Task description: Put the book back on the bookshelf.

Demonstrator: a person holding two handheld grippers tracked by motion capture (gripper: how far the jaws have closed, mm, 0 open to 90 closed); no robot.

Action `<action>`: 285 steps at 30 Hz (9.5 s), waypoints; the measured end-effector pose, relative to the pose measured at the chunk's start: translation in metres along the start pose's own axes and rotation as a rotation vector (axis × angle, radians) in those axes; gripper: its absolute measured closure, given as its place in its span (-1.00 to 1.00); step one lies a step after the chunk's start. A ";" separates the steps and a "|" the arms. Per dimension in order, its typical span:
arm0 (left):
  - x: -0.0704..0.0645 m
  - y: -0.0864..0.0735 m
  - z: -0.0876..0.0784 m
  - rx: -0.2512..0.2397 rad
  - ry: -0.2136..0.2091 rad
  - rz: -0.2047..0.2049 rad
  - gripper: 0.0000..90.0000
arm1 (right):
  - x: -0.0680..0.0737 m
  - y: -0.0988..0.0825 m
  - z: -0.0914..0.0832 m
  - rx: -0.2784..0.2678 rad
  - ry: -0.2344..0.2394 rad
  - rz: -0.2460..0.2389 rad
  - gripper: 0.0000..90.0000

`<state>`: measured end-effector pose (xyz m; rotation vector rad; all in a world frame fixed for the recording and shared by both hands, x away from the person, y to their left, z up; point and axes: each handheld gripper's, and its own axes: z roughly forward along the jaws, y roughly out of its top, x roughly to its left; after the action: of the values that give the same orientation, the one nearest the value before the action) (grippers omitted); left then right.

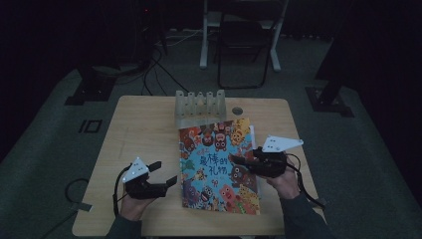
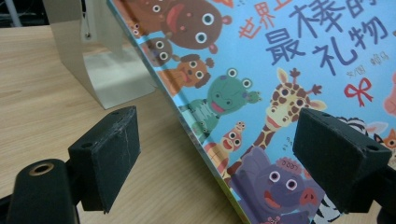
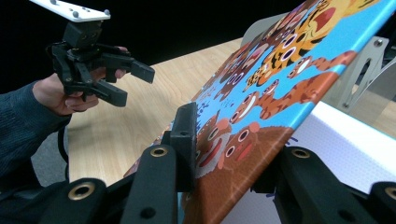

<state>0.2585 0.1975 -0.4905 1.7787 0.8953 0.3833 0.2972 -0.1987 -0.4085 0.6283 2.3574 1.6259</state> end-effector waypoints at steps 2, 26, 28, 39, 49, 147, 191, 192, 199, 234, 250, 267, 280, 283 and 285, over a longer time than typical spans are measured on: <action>0.001 0.002 0.001 -0.004 0.000 -0.001 -0.67 | 0.000 0.000 -0.001 -0.006 -0.004 -0.007 0.53; 0.019 0.030 0.029 -0.008 -0.052 0.009 -0.67 | 0.004 -0.003 -0.006 -0.056 0.006 -0.078 0.53; 0.022 0.034 0.034 -0.014 -0.073 0.006 -0.67 | 0.004 -0.004 -0.007 -0.061 0.008 -0.086 0.53; 0.038 0.046 0.059 0.000 -0.124 -0.014 -0.67 | 0.007 -0.006 -0.009 -0.085 0.026 -0.124 0.54; 0.046 0.046 0.072 0.009 -0.239 -0.040 -0.53 | 0.006 -0.007 -0.010 -0.093 0.037 -0.132 0.53; -0.035 0.056 0.064 -0.126 -0.336 0.230 0.14 | -0.046 -0.070 -0.060 0.018 -0.160 -0.073 0.12; -0.052 0.042 0.070 -0.156 -0.334 0.289 0.50 | -0.059 -0.096 -0.077 -0.034 -0.234 0.046 0.06; -0.052 0.041 0.070 -0.153 -0.332 0.290 0.47 | -0.059 -0.097 -0.076 -0.032 -0.233 0.047 0.06; -0.055 0.040 0.071 -0.156 -0.343 0.290 0.37 | -0.059 -0.103 -0.072 -0.032 -0.223 0.063 0.05; -0.062 0.028 0.085 -0.136 -0.393 0.252 -0.45 | -0.062 -0.114 -0.070 -0.040 -0.204 0.102 0.03; -0.061 0.024 0.088 -0.136 -0.379 0.235 -0.40 | -0.063 -0.116 -0.068 -0.040 -0.201 0.111 0.03; -0.062 0.015 0.095 -0.190 -0.341 0.216 0.17 | -0.064 -0.123 -0.070 -0.035 -0.206 0.126 0.03; -0.063 0.013 0.096 -0.213 -0.311 0.229 0.43 | -0.063 -0.131 -0.071 -0.029 -0.215 0.141 0.03; -0.064 0.012 0.097 -0.220 -0.312 0.225 0.45 | -0.063 -0.133 -0.071 -0.024 -0.218 0.143 0.03; -0.063 0.011 0.097 -0.218 -0.309 0.225 0.46 | -0.062 -0.134 -0.071 -0.017 -0.222 0.140 0.03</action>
<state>0.2825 0.0849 -0.5087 1.6816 0.4219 0.3242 0.2936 -0.3270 -0.5109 0.9370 2.1809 1.5393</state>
